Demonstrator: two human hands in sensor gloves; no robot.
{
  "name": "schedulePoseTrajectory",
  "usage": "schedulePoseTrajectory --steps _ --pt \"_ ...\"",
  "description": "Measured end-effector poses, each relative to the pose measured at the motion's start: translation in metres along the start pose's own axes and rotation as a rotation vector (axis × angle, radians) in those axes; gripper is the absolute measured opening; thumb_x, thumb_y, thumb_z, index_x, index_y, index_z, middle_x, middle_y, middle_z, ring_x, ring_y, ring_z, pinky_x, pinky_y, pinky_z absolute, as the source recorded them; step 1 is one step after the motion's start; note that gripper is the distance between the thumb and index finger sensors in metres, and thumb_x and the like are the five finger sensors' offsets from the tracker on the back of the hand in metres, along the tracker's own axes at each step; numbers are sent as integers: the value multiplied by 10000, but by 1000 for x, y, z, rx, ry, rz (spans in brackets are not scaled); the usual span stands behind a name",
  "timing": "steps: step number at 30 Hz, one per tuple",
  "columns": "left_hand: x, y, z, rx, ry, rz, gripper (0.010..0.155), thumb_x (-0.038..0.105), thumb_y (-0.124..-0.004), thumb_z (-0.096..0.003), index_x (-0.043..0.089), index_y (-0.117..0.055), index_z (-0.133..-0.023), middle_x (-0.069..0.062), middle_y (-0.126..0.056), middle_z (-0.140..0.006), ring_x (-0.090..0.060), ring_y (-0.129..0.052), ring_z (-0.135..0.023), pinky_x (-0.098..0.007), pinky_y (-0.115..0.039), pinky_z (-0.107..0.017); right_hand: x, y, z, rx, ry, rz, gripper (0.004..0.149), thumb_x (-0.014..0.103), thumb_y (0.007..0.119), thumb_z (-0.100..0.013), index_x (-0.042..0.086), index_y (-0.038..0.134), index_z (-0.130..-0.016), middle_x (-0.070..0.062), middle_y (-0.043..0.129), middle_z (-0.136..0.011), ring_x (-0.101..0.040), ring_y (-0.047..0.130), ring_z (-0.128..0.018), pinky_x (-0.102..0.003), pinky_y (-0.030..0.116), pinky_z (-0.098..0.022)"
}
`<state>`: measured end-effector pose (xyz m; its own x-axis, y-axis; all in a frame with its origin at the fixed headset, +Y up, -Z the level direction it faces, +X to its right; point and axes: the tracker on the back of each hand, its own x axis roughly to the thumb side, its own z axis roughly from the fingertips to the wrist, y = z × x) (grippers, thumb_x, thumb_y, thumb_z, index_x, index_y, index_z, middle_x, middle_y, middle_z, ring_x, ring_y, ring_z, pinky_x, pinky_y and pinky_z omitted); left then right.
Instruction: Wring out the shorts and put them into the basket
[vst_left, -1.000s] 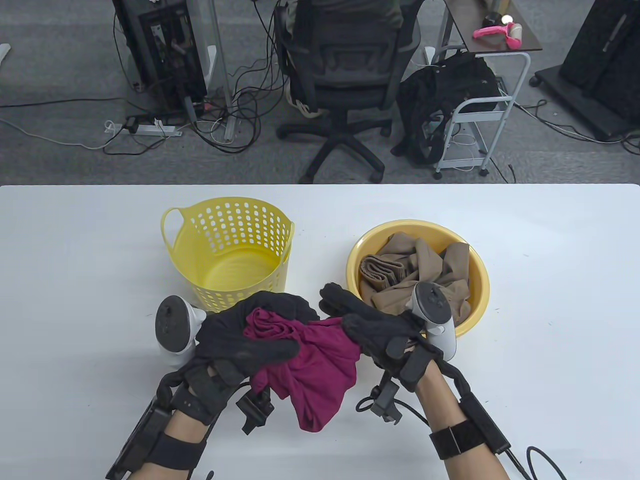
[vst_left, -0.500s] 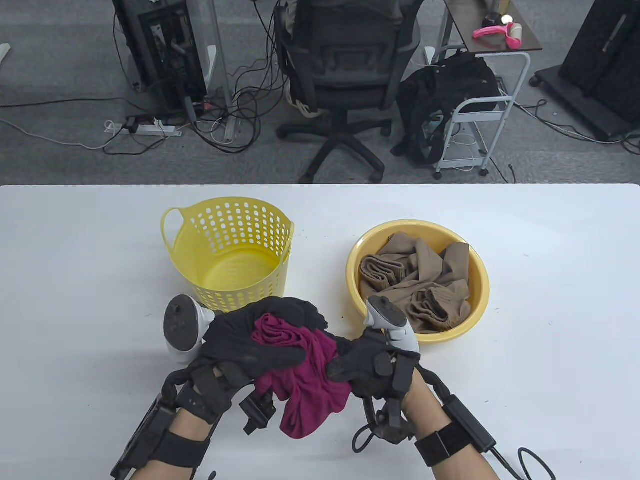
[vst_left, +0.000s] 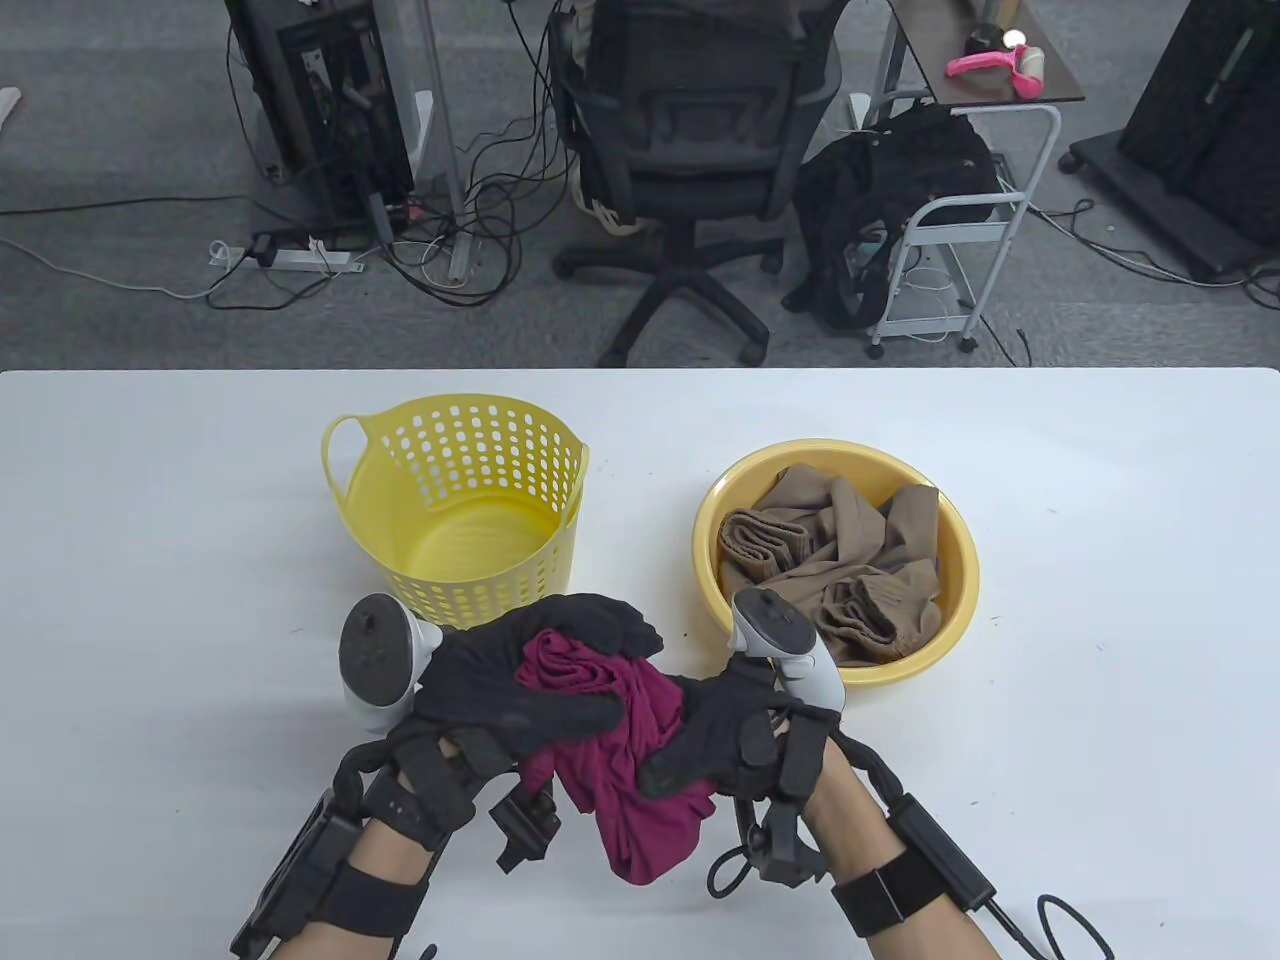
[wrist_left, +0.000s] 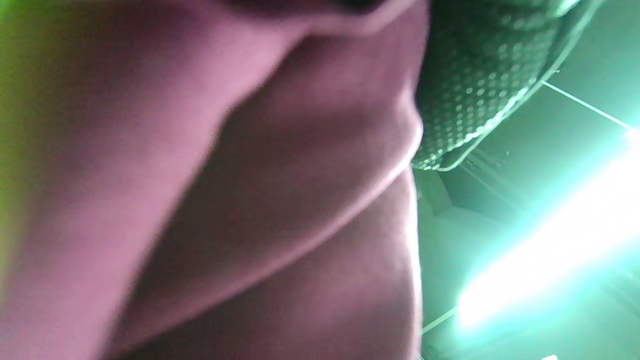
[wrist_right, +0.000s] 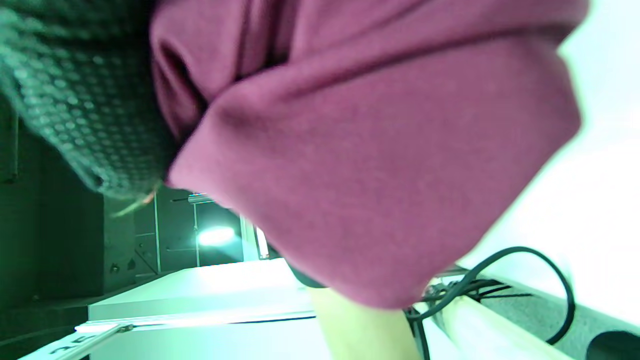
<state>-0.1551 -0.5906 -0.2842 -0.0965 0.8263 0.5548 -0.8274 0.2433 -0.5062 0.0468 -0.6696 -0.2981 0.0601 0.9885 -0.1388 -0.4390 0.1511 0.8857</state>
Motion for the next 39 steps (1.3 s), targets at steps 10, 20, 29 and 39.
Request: schedulePoseTrajectory --steps 10,20,29,39 --pt "-7 2 4 91 71 -75 528 462 -1025 -450 363 -738 -882 -69 -827 -998 -408 -915 -903 -674 -669 -665 17 -1 3 -217 23 323 943 529 1049 -334 43 562 -979 -85 817 -795 -164 942 -446 -230 831 -288" --pt "-15 1 7 160 131 -210 525 494 -991 -481 350 -708 -899 -70 -829 -984 -396 -888 -869 -693 -647 -648 33 0 9 -414 34 647 866 499 1068 -310 55 641 -919 -47 864 -710 -152 944 -387 -282 838 -283" --pt "-16 -1 7 183 168 -338 522 523 -954 -515 336 -682 -920 -88 -831 -967 -378 -889 -810 -699 -625 -643 45 8 11 -538 13 934 833 472 1083 -286 61 677 -887 -36 883 -670 -162 939 -360 -310 835 -287" --pt "-13 1 7 203 214 -486 529 569 -902 -547 302 -665 -938 -106 -867 -913 -349 -952 -702 -651 -690 -612 61 24 6 -616 -17 1306 808 453 1092 -269 67 703 -862 -26 898 -642 -158 939 -335 -313 833 -271"
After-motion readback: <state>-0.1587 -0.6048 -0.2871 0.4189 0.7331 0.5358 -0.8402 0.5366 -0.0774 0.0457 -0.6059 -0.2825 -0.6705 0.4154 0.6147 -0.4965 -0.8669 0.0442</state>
